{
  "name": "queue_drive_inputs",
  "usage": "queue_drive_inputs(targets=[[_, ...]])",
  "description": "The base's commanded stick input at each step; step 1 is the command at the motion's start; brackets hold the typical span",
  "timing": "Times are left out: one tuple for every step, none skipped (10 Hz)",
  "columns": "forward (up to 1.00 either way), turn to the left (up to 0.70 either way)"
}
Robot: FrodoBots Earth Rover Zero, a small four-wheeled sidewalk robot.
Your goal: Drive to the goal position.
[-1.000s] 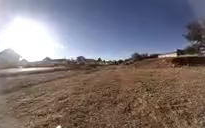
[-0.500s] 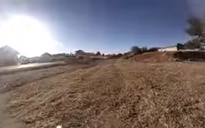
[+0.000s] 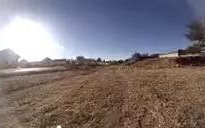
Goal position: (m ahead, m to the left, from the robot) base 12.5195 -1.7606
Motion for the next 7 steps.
queue_drive_inputs(targets=[[0.50, 0.00], [0.50, 0.00], [0.50, 0.00], [0.50, 0.00], [0.50, 0.00], [0.50, 0.00], [0.50, 0.00]])
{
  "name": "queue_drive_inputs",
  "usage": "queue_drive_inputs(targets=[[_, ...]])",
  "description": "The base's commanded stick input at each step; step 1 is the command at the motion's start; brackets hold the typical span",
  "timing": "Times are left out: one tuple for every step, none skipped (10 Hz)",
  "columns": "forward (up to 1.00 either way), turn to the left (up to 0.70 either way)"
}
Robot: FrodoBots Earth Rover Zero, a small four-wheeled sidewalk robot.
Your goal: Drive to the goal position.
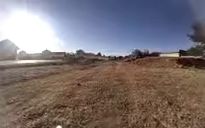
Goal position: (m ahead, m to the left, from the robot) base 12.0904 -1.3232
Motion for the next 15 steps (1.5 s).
queue_drive_inputs(targets=[[0.50, 0.00], [0.50, 0.00], [0.50, 0.00], [0.50, 0.00], [0.50, 0.00], [0.50, 0.00], [0.50, -0.01], [0.50, -0.12], [0.50, -0.50], [0.50, -0.44], [0.50, -0.17], [0.50, 0.00], [0.50, 0.00], [0.50, 0.00], [0.50, 0.00]])
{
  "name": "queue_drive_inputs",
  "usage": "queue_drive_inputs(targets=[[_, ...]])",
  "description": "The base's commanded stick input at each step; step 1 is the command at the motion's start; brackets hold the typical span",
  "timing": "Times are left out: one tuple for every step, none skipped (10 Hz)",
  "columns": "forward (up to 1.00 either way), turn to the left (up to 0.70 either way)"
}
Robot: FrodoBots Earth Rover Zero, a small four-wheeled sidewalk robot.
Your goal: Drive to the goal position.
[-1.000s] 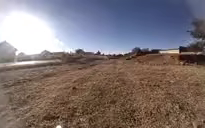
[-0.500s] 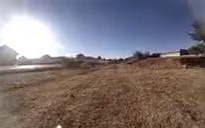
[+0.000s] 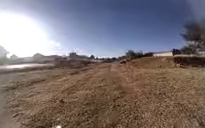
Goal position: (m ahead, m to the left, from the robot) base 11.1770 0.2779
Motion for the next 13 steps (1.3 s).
queue_drive_inputs(targets=[[0.50, 0.00], [0.50, 0.00], [0.50, 0.00], [0.50, 0.00], [0.50, 0.00], [0.50, 0.00], [0.50, 0.00], [0.50, 0.00], [0.50, 0.00], [0.50, 0.00], [0.50, 0.00], [0.50, 0.00], [0.50, 0.00]])
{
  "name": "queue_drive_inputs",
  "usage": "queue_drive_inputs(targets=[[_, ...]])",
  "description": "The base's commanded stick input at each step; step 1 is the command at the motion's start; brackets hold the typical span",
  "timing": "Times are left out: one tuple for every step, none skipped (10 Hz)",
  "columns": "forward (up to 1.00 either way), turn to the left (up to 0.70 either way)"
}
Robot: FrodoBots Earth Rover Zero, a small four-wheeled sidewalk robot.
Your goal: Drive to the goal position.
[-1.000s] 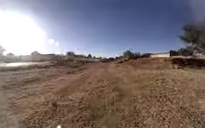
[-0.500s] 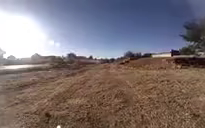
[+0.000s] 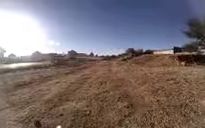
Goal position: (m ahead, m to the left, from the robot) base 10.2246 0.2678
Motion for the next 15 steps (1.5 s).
queue_drive_inputs(targets=[[0.50, 0.00], [0.50, 0.00], [0.50, 0.00], [0.50, 0.00], [0.50, 0.00], [0.50, 0.00], [0.50, 0.00], [0.50, 0.00], [0.50, 0.00], [0.50, -0.12], [0.50, -0.49], [0.50, -0.43], [0.50, -0.17], [0.50, 0.00], [0.50, 0.00]])
